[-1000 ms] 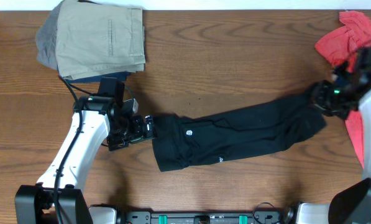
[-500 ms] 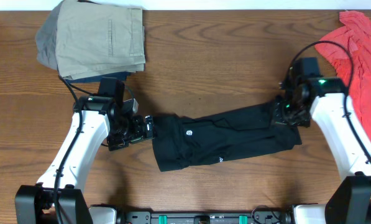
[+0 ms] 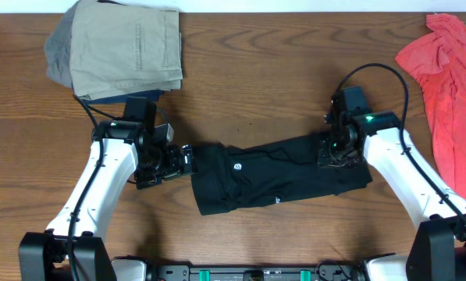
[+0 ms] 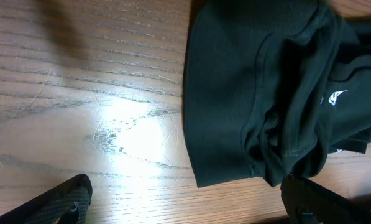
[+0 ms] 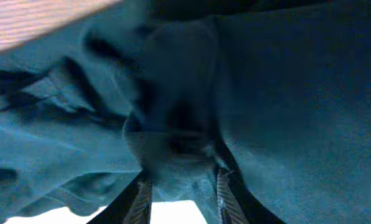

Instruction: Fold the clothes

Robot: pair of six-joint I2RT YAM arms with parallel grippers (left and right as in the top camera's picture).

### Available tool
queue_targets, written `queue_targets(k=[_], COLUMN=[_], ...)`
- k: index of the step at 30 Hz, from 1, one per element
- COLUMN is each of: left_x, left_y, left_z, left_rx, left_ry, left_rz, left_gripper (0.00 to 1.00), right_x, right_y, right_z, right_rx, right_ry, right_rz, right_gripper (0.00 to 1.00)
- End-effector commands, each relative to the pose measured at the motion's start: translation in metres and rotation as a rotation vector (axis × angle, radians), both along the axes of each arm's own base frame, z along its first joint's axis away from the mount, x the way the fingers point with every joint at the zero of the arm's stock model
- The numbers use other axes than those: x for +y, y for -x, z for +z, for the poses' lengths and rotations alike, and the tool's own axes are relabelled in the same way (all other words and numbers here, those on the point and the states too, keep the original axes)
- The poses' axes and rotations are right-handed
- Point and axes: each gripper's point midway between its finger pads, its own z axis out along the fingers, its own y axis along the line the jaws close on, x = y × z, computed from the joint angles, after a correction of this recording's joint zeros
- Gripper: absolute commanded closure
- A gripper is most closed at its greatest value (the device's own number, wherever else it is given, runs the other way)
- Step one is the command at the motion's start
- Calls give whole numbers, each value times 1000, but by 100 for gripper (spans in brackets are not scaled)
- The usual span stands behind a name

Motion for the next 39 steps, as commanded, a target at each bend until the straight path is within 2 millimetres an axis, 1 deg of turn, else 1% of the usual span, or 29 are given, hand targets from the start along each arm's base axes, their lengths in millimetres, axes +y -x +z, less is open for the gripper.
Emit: queue_targets(k=[1,2,3,5,6,7,10,12,13,14,17,19,21,23,25,27,33,36,39], left_x=[2,2,2,2,2,2,2,2,2,2,2,2,2,2,2,2,2,2,2], left_y=[-3,-2,-2,-2,-1,-1,-1,-1,-1,-1,-1,-2,-2,-2,-1,-1,-1,-1,-1], left_z=[2,2,2,2,2,2,1,1,1,1,1,1,1,1,1,1,1,1,1], left_rx=[-14,-13,-10,-9,-8,-7,-6,-6,-6,-6,-7,-11,-12,-10,-10,-10,-10,-10,-10], left_ry=[-6,-6,-6,-6,-6,-6,-6,-6,-6,-6,-6,-6,-6,-6,-6,-6,-6,-6,-6], left_rz=[1,1,1,1,1,1,1,1,1,1,1,1,1,1,1,1,1,1,1], left_gripper=[2,2,2,2,2,2,2,2,2,2,2,2,2,2,2,2,2,2,2], right_x=[12,12,11,8,4,-1,-24,-41,-48,-51,-51,-44,-34,-19,-4,10,25,24,22], right_y=[0,-2,-4,-7,-9,-11,-13,-9,-4,-2,12,19,25,28,29,31,41,41,35], right_z=[1,2,5,13,19,25,39,43,43,41,30,19,5,-9,-18,-28,-50,-52,-46], right_rx=[2,-2,-8,-13,-14,-13,2,25,46,60,111,134,142,135,122,110,104,96,87], right_ry=[-42,-43,-43,-40,-36,-28,28,69,78,80,57,35,0,-60,-128,-178,-182,-160,-161], right_rz=[-2,-2,7,19,17,11,-41,-73,-92,-102,-112,-100,-82,-59,-37,-36,-50,-47,-56], right_gripper=[65,62,55,31,21,17,12,12,14,18,38,51,60,72,81,84,85,88,96])
